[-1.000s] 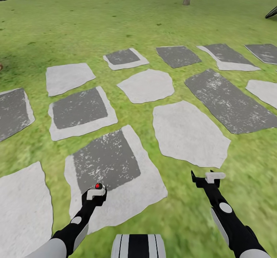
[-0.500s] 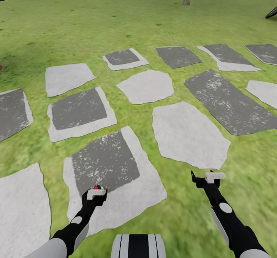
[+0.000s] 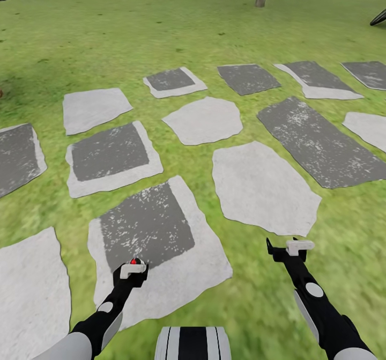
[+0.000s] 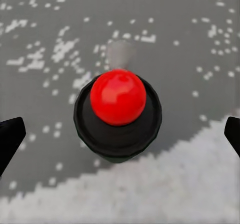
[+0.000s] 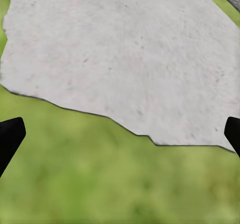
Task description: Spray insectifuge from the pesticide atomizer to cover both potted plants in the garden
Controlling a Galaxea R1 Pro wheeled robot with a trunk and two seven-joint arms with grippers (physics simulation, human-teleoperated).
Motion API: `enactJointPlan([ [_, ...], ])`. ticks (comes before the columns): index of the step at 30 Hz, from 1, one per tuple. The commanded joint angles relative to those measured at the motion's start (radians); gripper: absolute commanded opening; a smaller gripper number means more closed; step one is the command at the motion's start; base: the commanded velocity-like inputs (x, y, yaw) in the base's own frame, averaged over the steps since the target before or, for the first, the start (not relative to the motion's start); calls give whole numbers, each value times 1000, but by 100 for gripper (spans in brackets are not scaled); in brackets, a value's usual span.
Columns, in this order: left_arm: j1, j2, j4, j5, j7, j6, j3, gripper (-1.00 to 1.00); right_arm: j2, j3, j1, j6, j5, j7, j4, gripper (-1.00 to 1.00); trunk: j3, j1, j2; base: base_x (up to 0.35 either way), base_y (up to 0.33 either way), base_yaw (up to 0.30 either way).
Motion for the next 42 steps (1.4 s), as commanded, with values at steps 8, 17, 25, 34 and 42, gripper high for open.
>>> enactJointPlan([
  [8,0,0,0,2,-1,-4,-5,100,0,0,0,-3,-1,0,0,100,-12,0,0,0,0,0],
  [17,0,-1,1,2,-1,-4,-5,100,0,0,-1,-3,1,0,0,100,-25,0,0,0,0,0],
  [25,0,0,1,3,-1,-4,-4,100,0,0,-1,-3,1,0,0,100,-27,0,0,45,0,0],
  [34,0,0,0,2,-1,-6,-5,100,0,0,0,-3,1,0,1,100,-27,0,0,3,0,0],
  [42,1,1,0,2,-1,-8,-5,100,0,0,-1,-3,1,0,1,100,-20,0,0,0,0,0],
])
